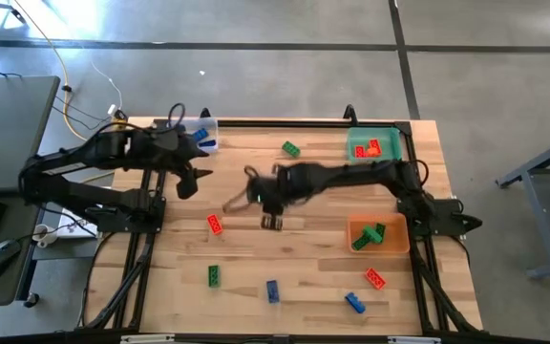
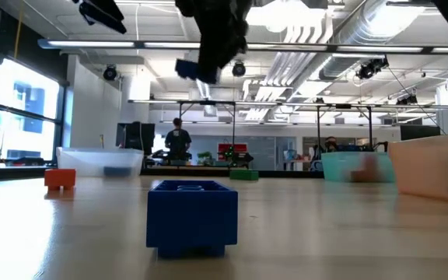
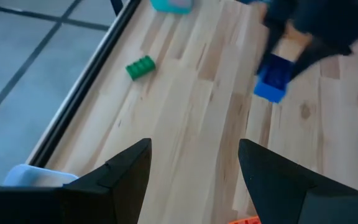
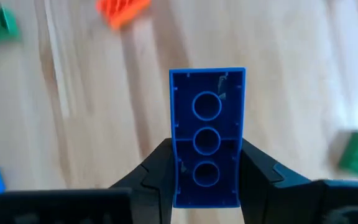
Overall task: Sort & place blocks by color
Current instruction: Put the blue game piece into the transparent bin
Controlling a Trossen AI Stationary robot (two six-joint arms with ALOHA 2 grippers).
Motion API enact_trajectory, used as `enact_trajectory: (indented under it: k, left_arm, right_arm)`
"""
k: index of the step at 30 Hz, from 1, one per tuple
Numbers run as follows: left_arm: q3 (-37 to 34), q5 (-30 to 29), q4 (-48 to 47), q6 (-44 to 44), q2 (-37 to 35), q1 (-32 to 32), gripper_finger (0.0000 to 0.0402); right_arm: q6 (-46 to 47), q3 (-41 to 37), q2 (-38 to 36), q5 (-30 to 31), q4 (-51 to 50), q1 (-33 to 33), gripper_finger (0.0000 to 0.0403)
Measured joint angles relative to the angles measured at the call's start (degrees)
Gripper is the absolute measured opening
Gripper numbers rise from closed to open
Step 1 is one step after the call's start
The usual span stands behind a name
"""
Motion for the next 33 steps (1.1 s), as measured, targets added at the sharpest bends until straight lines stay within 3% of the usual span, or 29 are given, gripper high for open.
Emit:
enact_trajectory:
  k: [7, 13, 20, 28, 33]
  left_arm:
    - [0.0, -0.3, 1.8, 0.0, -2.7, 0.0, 0.0229]
    - [0.0, -5.0, 7.3, 0.0, -2.7, 0.3, 0.0233]
    - [0.0, -5.8, 14.4, 0.0, -2.7, 3.9, 0.0260]
    - [0.0, 2.2, 19.2, 3.0, -1.5, 7.1, 0.0271]
    - [0.0, 2.8, 21.3, 3.0, 1.2, 8.4, 0.0271]
  right_arm:
    - [-7.8, 9.4, 0.0, -3.2, 0.0, -6.1, 0.0102]
    - [-13.9, 14.8, -0.1, -8.7, 0.8, -10.6, 0.0102]
    - [-18.4, 14.7, -1.2, -21.2, 6.5, -15.7, 0.0102]
    - [-22.3, 14.6, -2.1, -31.9, 13.0, -21.0, 0.0102]
    - [-23.4, 14.6, -2.1, -38.0, 15.7, -23.5, 0.0102]
